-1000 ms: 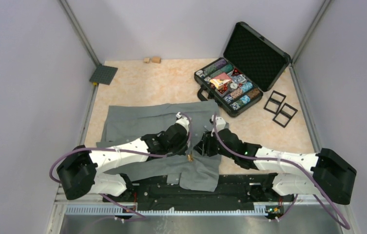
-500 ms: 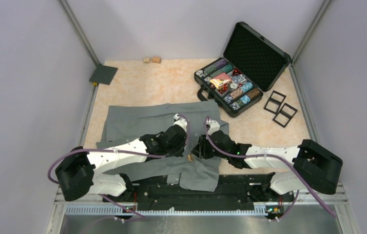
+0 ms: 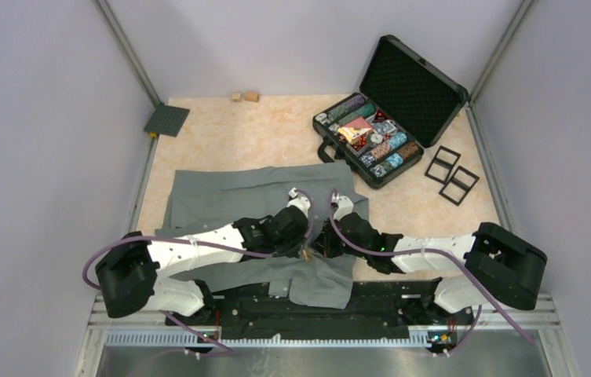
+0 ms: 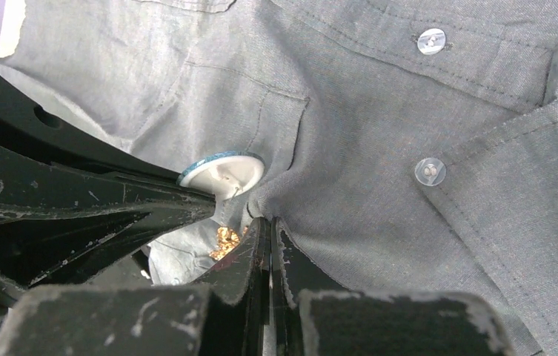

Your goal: Pin the brooch onto the clothing

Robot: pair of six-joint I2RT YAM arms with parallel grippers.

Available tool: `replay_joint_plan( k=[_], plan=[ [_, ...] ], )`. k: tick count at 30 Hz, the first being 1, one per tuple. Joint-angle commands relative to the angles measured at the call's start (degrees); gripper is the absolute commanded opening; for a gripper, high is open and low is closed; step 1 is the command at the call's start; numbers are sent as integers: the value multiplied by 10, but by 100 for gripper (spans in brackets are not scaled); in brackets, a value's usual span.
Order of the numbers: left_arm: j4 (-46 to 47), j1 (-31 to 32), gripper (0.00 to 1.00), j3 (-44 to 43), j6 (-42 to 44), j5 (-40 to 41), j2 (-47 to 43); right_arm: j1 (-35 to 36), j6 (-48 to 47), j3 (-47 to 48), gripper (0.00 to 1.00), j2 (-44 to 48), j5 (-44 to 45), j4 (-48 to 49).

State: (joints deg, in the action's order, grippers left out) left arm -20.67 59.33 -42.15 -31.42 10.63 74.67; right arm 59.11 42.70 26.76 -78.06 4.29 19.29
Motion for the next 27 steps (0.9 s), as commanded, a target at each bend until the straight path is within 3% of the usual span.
replay_joint_plan(
  k=[1, 10, 27],
  plan=[
    [0, 10, 0, -30, -4, 22, 18, 6, 6, -17, 0, 25, 4, 54],
    [-6, 10, 0, -43, -11, 21, 45, 6, 4, -39, 0, 63, 14, 66],
    [-29, 16, 0, -62, 10, 27, 63, 10, -16, -28, 0, 51, -2, 90]
  ],
)
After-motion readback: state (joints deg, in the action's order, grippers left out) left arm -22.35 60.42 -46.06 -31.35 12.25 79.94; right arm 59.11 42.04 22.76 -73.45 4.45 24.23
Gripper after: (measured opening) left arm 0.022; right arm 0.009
